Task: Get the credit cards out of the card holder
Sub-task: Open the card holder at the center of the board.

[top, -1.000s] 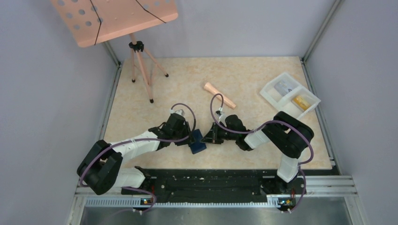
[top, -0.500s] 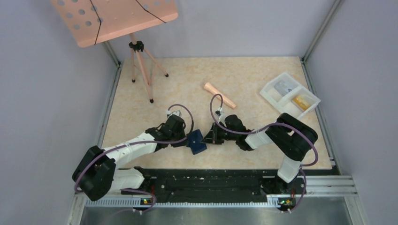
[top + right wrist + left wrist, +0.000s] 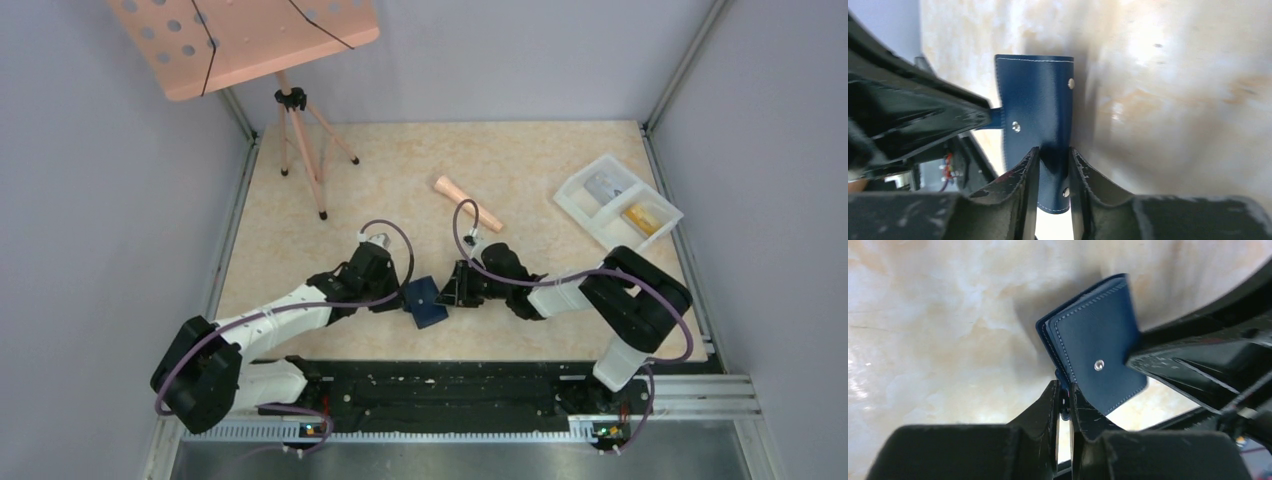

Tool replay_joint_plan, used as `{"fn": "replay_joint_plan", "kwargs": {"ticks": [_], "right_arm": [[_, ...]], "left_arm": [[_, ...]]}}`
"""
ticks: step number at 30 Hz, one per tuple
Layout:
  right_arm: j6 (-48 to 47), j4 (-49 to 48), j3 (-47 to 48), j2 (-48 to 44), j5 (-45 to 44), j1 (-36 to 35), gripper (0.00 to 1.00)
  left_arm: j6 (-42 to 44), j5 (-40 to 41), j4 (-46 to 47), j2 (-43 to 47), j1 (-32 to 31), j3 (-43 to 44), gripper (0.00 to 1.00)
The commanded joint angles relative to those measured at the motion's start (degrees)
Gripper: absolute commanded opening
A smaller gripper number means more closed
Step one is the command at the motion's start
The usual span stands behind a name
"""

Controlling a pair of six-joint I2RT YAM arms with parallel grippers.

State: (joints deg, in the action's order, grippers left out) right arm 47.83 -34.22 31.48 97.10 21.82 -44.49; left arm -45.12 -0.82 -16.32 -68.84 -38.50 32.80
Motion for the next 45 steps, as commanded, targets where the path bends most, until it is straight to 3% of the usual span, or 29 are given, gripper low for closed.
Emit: {"fn": "replay_joint_plan", "kwargs": {"ticks": [1,8,16,34,39,45], "right_arm": [[-5.5,10.9,0.0,-5.5,-5.5,0.9,0.32],[-9.9,22.6,3.7,-13.7,-12.9,-0.9,0.59],[-10.3,23.2,5.5,-14.4,-13.1,-3.6,0.72],[-10.5,24.8,7.9,-12.7,-15.9,-7.2,0.76],[-11.6,27.3,8.2,-12.4,-19.4,-7.3,0.67],[-12.8,34.9,8.3,-16.3,-29.8,-7.2,0.56]], "left_arm": [[-1.5,-6.5,7.3,3.4,0.2,0.6,0.00],[-2.2,-8.3,9.9,4.8,0.2,0.5,0.00],[-2.5,-9.7,11.3,4.3,0.3,-0.4,0.00],[-3.0,-9.1,11.6,5.9,0.3,-2.0,0.00],[-2.7,-8.4,11.0,5.9,0.3,-2.1,0.00],[-1.6,-4.9,7.3,6.0,0.3,-1.6,0.00]]}}
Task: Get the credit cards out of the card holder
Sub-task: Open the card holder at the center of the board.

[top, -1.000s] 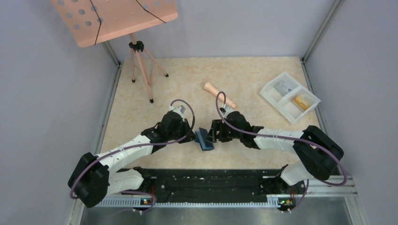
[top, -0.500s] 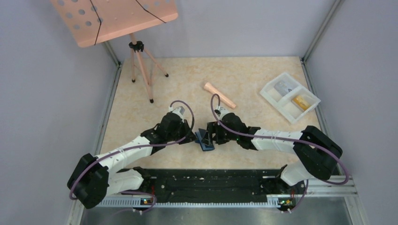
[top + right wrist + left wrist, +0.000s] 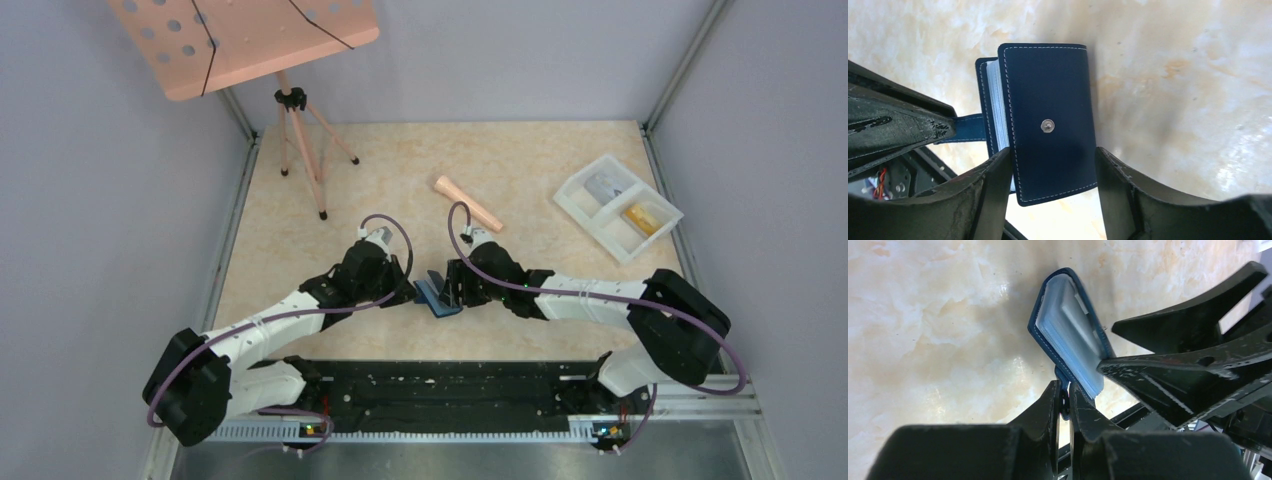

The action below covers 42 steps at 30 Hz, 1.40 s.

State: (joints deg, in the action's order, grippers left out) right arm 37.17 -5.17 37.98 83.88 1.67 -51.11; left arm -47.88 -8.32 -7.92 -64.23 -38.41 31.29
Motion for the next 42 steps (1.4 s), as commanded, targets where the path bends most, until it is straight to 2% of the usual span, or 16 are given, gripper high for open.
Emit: {"fn": "replay_joint_plan", "kwargs": {"ticks": [1,13,19,23,27,30,36,42], "right_arm": [[-2.3,7.6,1.6,-3.6,-11.0,-0.5,0.55],[-2.7,11.1,-1.0,-6.9,-13.8,3.7,0.53],[-3.3,16.2,0.4,-10.2,-14.3,5.5,0.52],[-3.5,16.7,2.2,-14.3,-9.4,5.5,0.48],[-1.8,8.1,0.6,-17.7,2.6,5.5,0.43],[1.0,0.6,-0.8,-18.0,8.2,5.1,0.39],[4.3,-6.7,-1.2,-13.9,12.7,3.2,0.35],[5.2,-8.7,-0.8,-9.9,13.8,0.3,0.34]], "left_arm": [[1.3,2.8,-1.4,1.6,0.2,-0.2,0.00],[2.9,3.9,-2.7,1.8,0.2,-0.5,0.00],[3.7,4.0,-3.0,1.1,0.2,-0.5,0.00],[4.2,2.7,-1.6,1.4,0.2,-0.7,0.00],[4.2,0.5,1.1,2.5,0.2,-1.4,0.00],[3.9,-0.5,2.1,3.0,0.3,-1.6,0.00],[3.7,-0.7,2.1,3.7,0.3,-1.6,0.00],[3.5,-1.8,4.2,5.1,0.3,-1.9,0.00]]}}
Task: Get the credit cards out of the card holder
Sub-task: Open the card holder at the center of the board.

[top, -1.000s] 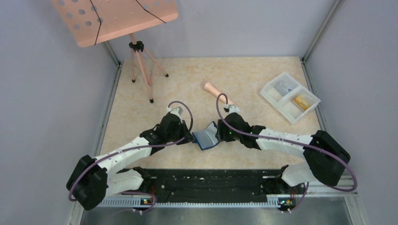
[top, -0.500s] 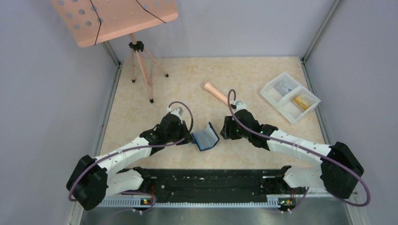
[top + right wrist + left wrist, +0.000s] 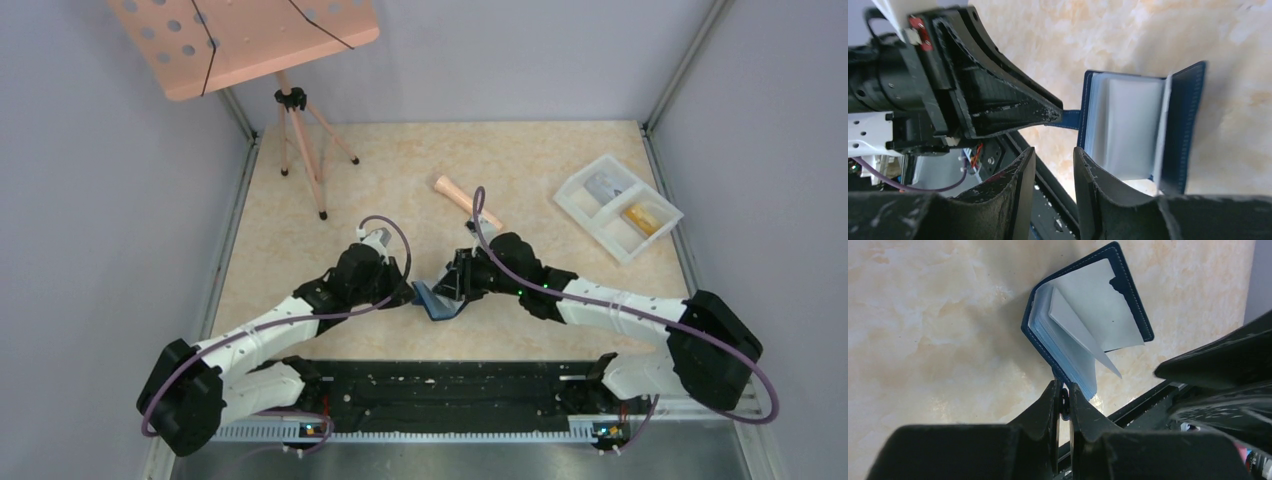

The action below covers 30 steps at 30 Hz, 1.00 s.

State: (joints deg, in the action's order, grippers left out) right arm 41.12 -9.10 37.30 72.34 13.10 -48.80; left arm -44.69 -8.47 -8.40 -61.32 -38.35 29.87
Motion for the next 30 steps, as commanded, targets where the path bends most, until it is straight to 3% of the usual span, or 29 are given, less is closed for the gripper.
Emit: {"fn": "replay_joint_plan", "kwargs": {"ticks": [1,20,30], "right_arm": [[1.2,-4.6,0.0,2.2,2.3,-2.2,0.34],[-2.9,-2.1,2.2,11.8,-4.5,-2.3,0.38],[-3.2,-2.7,2.4,14.2,-3.0,-2.3,0.42]], "left_arm": [[0.3,-1.6,4.9,2.4,0.2,-0.5,0.00],[1.0,-0.5,3.5,1.8,0.1,-0.6,0.00],[0.5,-0.3,3.7,2.5,0.2,-1.4,0.00]]}}
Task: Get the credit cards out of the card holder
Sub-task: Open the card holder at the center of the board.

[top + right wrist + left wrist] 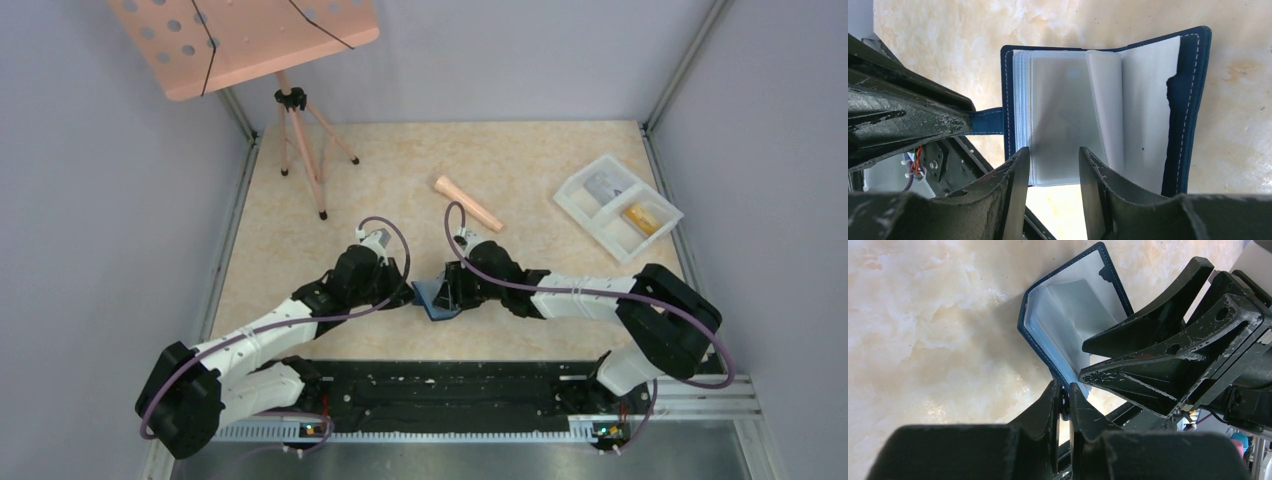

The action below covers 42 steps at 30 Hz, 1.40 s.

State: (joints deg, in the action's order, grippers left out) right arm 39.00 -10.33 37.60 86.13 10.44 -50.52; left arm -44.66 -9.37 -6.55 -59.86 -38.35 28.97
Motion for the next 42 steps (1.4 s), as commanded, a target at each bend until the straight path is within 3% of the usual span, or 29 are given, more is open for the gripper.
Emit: {"fn": "replay_joint_plan", "kwargs": {"ticks": [1,16,30,35,42], "right_arm": [[-1.1,-1.3,2.0,0.4,-0.6,-0.6,0.42],[-3.5,8.1,2.4,-3.6,-13.6,-0.6,0.40],[-6.5,14.4,2.9,-6.3,-20.2,2.1,0.42],[-8.2,17.8,3.7,-8.1,-19.1,5.2,0.44],[-8.9,17.9,5.7,-10.8,-12.6,5.5,0.44]], "left_arm": [[0.4,0.7,1.9,0.9,0.2,-0.6,0.00],[0.3,1.2,1.4,1.3,0.2,-1.1,0.00],[0.7,2.4,-0.6,0.5,0.2,-0.9,0.00],[0.4,5.9,-4.2,-0.1,0.3,0.1,0.00],[2.2,13.1,-11.8,-1.3,0.6,5.6,0.14]]}}
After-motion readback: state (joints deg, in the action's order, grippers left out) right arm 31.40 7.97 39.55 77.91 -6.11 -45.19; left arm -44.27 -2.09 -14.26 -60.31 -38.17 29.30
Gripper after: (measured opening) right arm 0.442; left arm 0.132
